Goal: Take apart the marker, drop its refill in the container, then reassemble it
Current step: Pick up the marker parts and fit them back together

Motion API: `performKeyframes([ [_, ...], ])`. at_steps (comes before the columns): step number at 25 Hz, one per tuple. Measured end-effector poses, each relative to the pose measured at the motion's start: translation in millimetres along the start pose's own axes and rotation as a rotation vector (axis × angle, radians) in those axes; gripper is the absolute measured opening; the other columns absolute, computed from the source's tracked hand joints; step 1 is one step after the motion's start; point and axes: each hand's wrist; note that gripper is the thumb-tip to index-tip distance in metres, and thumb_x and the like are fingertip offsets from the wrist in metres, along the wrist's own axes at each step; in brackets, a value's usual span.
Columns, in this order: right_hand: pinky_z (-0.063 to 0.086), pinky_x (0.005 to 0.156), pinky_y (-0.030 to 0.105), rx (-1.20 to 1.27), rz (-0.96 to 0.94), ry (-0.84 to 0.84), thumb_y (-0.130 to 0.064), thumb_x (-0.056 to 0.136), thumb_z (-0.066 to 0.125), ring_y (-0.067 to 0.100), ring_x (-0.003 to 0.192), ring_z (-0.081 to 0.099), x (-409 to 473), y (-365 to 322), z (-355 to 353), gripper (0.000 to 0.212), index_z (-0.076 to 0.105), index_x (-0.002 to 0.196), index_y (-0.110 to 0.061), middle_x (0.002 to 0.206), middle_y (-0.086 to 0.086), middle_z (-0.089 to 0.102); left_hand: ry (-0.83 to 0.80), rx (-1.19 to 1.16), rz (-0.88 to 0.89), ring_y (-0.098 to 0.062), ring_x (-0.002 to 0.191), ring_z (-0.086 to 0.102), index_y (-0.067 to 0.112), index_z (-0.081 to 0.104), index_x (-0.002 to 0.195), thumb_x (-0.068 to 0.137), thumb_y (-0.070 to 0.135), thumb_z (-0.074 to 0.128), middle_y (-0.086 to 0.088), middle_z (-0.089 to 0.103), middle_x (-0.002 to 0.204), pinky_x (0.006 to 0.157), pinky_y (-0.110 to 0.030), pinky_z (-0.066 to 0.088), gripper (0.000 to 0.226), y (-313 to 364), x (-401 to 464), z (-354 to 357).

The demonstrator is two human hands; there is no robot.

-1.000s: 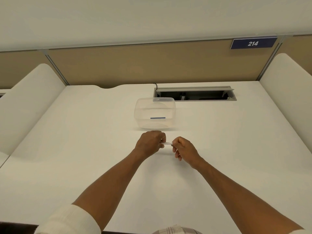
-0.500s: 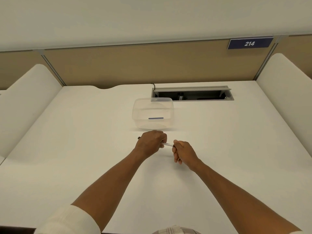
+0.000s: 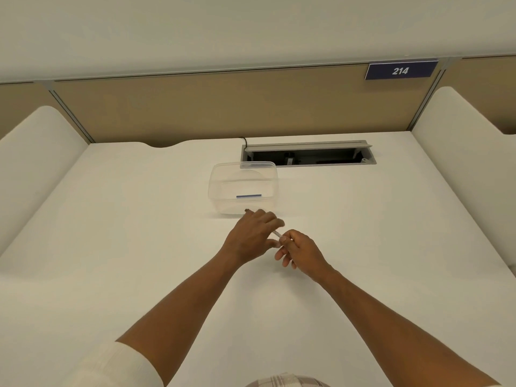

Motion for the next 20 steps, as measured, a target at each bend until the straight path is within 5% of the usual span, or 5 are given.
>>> performKeyframes([
  [5, 0.044, 0.051, 0.028, 0.136, 0.046, 0.075, -0.022, 0.103, 0.036, 0.023, 0.059, 0.064, -9, 9, -4, 0.019, 0.049, 0.094, -0.012, 0.083, 0.009, 0.077, 0.152, -0.218, -0.442, -0.02, 0.082, 0.061, 0.02, 0.062, 0.099, 0.094, 0.032, 0.06, 0.005, 0.064, 0.093, 0.064, -0.036, 0.05, 0.013, 13, -12, 17],
  [11, 0.045, 0.052, 0.029, 0.148, 0.086, 0.082, -0.022, 0.101, 0.038, 0.023, 0.061, 0.066, -21, 20, 3, 0.017, 0.049, 0.091, -0.014, 0.085, 0.008, 0.078, 0.178, -0.829, -0.846, -0.01, 0.069, 0.07, 0.021, 0.066, 0.085, 0.09, 0.035, 0.063, 0.012, 0.07, 0.078, 0.074, -0.04, 0.058, 0.016, 28, -3, 30],
  [16, 0.047, 0.056, 0.026, 0.05, 0.055, 0.111, -0.027, 0.101, 0.045, 0.014, 0.063, 0.064, -21, 25, 5, 0.021, 0.055, 0.088, -0.013, 0.084, 0.003, 0.077, 0.112, -0.897, -0.947, -0.012, 0.057, 0.071, 0.019, 0.066, 0.076, 0.08, 0.042, 0.073, 0.004, 0.071, 0.065, 0.069, -0.043, 0.061, 0.025, 36, 10, 29],
  [20, 0.051, 0.062, 0.026, -0.059, 0.064, 0.121, -0.029, 0.097, 0.055, 0.009, 0.067, 0.064, -15, 32, 3, 0.019, 0.061, 0.087, -0.013, 0.082, -0.001, 0.075, 0.049, -0.922, -0.965, -0.009, 0.051, 0.07, 0.006, 0.068, 0.075, 0.082, 0.028, 0.075, -0.001, 0.073, 0.065, 0.069, -0.04, 0.062, 0.024, 41, 18, 28],
])
Point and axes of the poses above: each hand's wrist, its own x-axis towards the middle knuckle, its own z-axis out of the palm, y = z × x
